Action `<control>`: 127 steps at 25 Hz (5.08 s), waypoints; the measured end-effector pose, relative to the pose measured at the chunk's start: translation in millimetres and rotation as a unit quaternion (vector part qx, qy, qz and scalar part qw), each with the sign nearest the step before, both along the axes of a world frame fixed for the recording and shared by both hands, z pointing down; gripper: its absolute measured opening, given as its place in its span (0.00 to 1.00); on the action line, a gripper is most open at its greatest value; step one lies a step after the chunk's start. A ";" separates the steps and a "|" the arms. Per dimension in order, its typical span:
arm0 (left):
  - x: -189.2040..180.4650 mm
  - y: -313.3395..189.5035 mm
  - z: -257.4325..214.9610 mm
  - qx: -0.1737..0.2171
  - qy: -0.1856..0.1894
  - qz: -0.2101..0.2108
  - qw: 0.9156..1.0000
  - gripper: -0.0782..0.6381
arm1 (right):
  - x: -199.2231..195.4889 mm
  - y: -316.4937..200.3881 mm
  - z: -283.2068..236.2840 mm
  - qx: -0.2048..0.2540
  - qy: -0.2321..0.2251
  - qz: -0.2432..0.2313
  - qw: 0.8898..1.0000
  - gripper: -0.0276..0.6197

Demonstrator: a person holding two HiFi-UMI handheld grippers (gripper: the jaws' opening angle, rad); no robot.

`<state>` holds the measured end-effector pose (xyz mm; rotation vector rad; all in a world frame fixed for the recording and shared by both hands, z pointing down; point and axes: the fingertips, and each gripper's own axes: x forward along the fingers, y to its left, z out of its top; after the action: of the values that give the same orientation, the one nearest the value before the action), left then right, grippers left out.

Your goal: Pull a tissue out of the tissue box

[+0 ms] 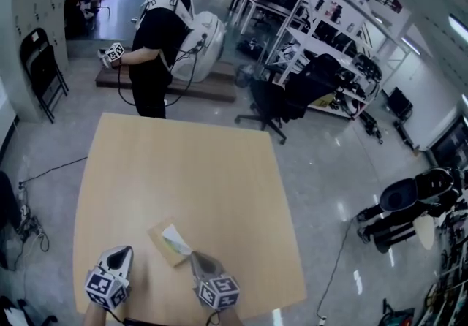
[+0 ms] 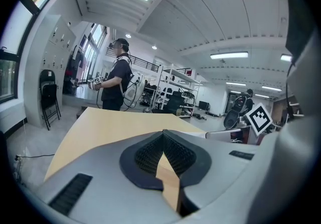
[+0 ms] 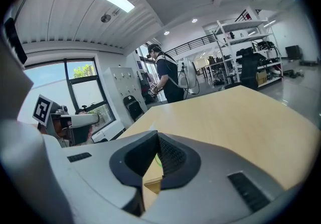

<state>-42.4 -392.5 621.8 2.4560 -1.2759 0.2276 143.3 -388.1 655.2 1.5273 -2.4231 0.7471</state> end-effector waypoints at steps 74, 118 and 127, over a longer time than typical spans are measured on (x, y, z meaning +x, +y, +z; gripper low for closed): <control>-35.0 165.2 -77.4 0.120 0.026 0.029 0.992 0.12 | -6.6 193.0 -119.3 0.177 0.017 0.080 0.981 0.05; -82.0 292.2 -97.6 0.151 0.023 0.041 0.987 0.12 | -72.6 317.2 -128.0 0.190 0.028 0.057 0.980 0.05; -86.4 298.7 -99.8 0.154 0.021 0.035 0.987 0.12 | -75.1 321.5 -132.3 0.194 0.019 0.054 0.979 0.05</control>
<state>-128.8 -93.8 522.0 2.7493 -1.2907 -0.0057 68.2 -66.5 522.9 1.8001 -2.5842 0.2630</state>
